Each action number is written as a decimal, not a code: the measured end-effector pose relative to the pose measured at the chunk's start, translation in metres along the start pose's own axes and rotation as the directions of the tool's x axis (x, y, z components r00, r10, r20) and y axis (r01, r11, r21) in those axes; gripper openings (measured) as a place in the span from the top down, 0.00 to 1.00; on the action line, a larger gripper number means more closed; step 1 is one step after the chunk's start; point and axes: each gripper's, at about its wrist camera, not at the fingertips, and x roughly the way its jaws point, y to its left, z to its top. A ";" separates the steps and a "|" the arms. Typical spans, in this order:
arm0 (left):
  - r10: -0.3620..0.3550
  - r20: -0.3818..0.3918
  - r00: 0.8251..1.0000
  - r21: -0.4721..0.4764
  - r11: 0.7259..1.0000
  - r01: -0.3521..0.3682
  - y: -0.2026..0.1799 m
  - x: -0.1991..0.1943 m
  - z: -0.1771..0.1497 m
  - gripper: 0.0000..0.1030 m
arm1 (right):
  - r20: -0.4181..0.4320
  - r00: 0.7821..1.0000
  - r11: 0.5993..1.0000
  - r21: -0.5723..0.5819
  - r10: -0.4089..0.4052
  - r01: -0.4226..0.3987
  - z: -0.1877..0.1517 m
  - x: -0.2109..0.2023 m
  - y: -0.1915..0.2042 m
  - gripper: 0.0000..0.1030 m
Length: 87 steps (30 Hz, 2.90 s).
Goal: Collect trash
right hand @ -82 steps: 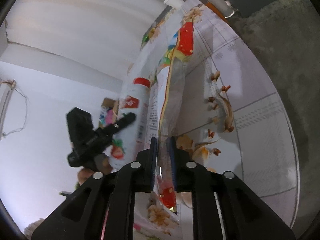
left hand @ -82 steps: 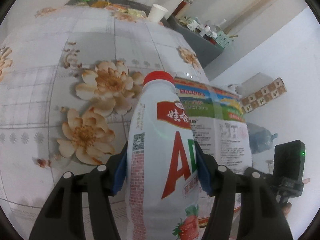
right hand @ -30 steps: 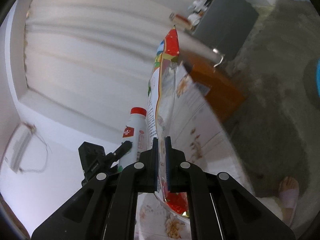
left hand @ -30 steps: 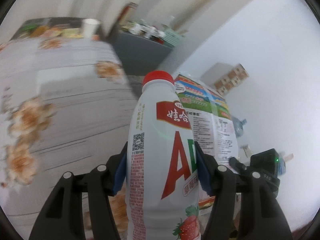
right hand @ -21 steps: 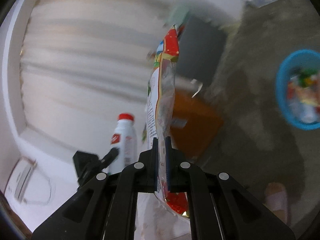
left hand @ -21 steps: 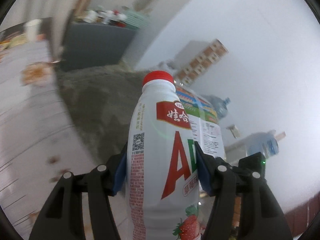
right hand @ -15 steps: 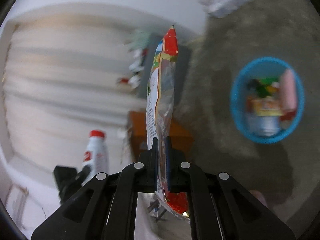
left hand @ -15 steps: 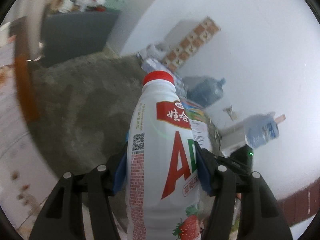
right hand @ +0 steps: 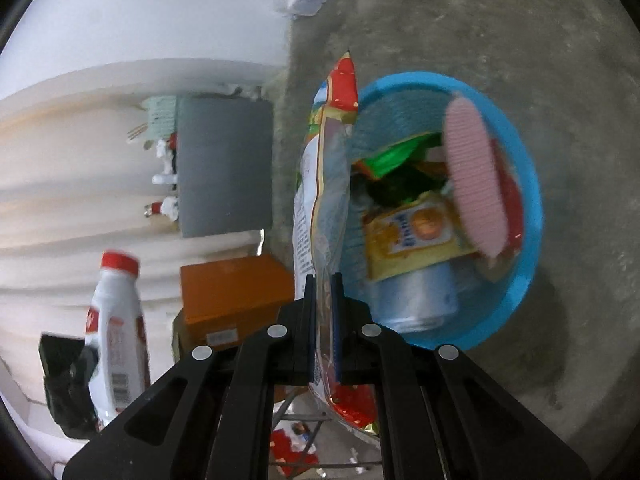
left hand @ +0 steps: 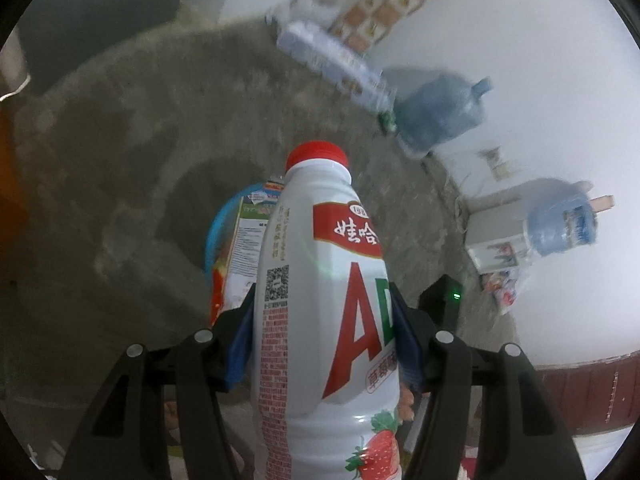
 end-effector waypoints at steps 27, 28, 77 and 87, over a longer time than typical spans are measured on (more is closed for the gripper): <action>0.111 -0.098 0.989 -0.052 0.992 -0.117 0.002 0.112 0.028 0.31 | 0.291 0.941 0.971 -0.109 -0.173 0.213 -0.012 -0.071 -0.004 0.44; 0.101 -0.086 0.991 -0.044 0.993 -0.105 0.002 0.094 0.028 0.30 | 0.280 0.938 0.947 -0.187 -0.204 0.262 -0.016 -0.063 0.012 0.44; 0.175 0.534 0.827 -0.160 0.982 -0.104 0.082 -0.331 -0.364 0.18 | 0.310 0.887 0.727 -0.512 -0.341 0.458 -0.124 -0.083 0.165 0.22; 0.243 0.648 0.722 -0.142 0.970 -0.199 0.047 -0.338 -0.413 0.05 | 0.491 0.860 0.600 -0.649 -0.139 0.468 -0.321 -0.186 0.211 0.08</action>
